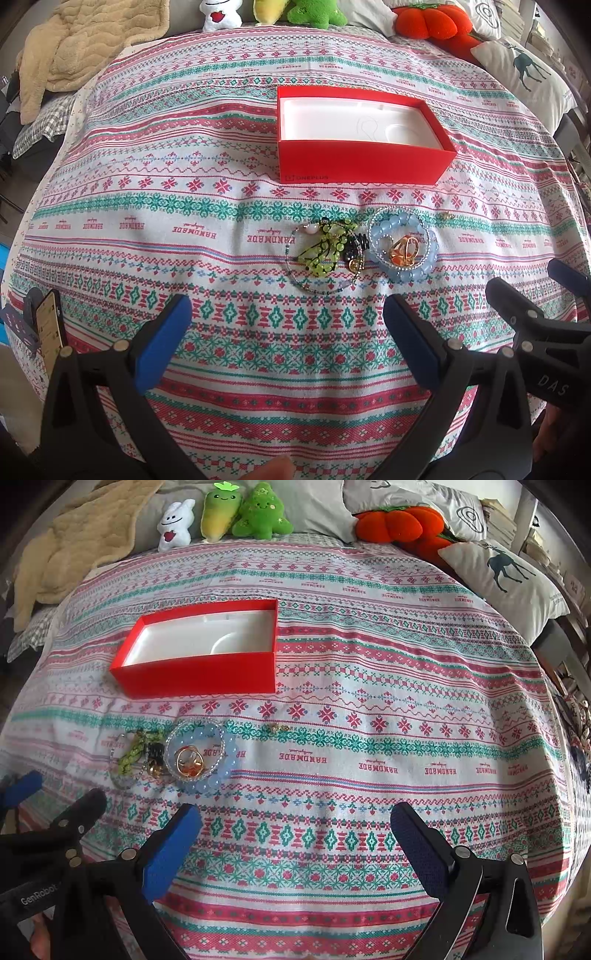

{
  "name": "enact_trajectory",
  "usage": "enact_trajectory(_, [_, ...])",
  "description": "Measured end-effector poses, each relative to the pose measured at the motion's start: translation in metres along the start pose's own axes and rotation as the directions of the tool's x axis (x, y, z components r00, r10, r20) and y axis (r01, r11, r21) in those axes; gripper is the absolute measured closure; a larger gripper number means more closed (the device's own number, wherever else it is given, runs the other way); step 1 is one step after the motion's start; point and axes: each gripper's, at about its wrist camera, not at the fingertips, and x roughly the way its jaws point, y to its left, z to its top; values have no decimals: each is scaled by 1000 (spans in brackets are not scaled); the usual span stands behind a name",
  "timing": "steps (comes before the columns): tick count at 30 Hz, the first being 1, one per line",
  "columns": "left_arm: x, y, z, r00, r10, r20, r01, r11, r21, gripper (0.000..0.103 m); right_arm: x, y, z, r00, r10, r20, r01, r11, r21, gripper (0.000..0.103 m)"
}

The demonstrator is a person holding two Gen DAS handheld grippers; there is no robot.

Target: Organize jewelry

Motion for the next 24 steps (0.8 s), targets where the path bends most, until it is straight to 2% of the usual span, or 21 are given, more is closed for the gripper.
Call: enact_trajectory(24, [1,6,-3,1000,17,17,-17,1000,2,0,-1,-1,-1,1000,0,1,0,1000,-7,0])
